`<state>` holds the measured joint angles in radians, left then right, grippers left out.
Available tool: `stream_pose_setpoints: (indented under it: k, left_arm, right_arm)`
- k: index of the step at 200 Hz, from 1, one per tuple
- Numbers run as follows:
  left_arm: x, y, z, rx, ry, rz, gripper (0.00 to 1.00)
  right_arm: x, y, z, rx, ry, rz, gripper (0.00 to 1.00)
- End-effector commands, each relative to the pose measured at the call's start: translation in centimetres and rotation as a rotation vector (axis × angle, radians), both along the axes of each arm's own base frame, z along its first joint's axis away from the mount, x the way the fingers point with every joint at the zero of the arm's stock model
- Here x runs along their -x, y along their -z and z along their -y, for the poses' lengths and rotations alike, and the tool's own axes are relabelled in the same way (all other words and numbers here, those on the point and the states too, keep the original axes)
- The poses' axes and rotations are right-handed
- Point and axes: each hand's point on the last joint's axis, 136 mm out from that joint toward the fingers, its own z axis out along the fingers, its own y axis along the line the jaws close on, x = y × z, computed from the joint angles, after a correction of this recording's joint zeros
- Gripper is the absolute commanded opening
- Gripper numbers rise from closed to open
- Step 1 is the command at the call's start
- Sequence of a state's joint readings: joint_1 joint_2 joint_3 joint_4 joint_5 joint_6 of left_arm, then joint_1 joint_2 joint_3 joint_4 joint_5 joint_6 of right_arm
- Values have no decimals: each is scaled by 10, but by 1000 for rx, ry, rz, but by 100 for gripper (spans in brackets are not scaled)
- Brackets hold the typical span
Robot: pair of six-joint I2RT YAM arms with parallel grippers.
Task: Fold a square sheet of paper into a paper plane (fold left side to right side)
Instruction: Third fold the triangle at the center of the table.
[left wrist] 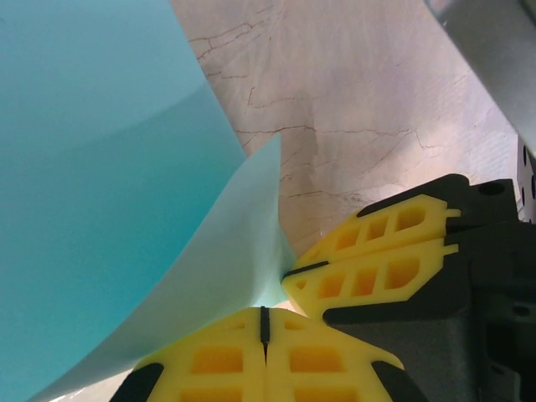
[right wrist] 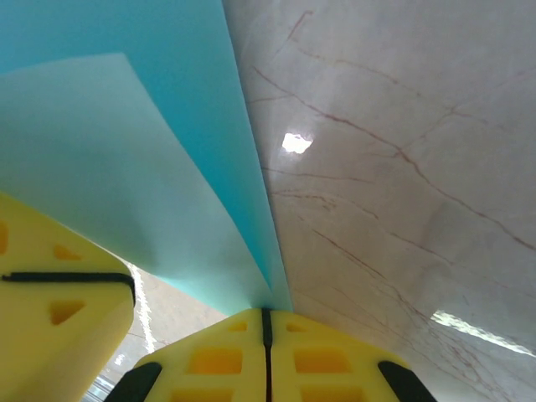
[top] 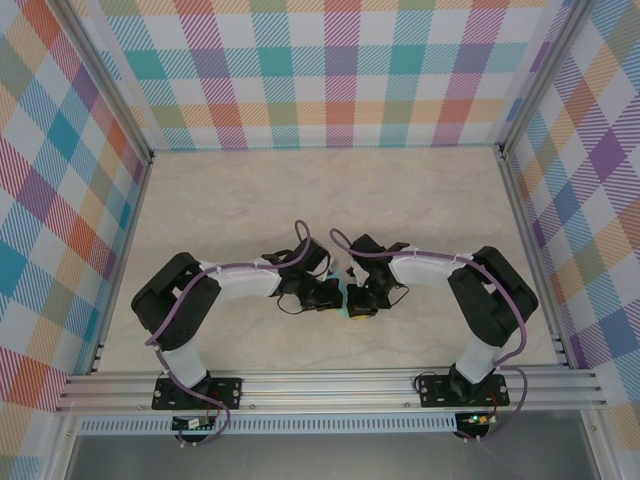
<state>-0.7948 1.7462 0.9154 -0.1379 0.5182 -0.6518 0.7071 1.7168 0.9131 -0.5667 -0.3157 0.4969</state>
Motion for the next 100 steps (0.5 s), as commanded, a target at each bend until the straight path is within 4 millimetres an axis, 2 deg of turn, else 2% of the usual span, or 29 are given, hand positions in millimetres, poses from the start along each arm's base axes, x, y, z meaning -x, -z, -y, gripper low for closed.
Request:
stream_pose_setpoints:
  k: [1, 54, 100]
  left_arm:
    - [1, -5, 13, 30, 20, -6, 4]
    - [3, 13, 1, -49, 30, -1, 3]
    - [3, 34, -18, -136, 31, 1, 2]
  right_arm:
    - [16, 32, 36, 190, -4, -47, 7]
    - [17, 34, 39, 205, -7, -51, 7]
    - [18, 34, 43, 224, -9, -52, 7]
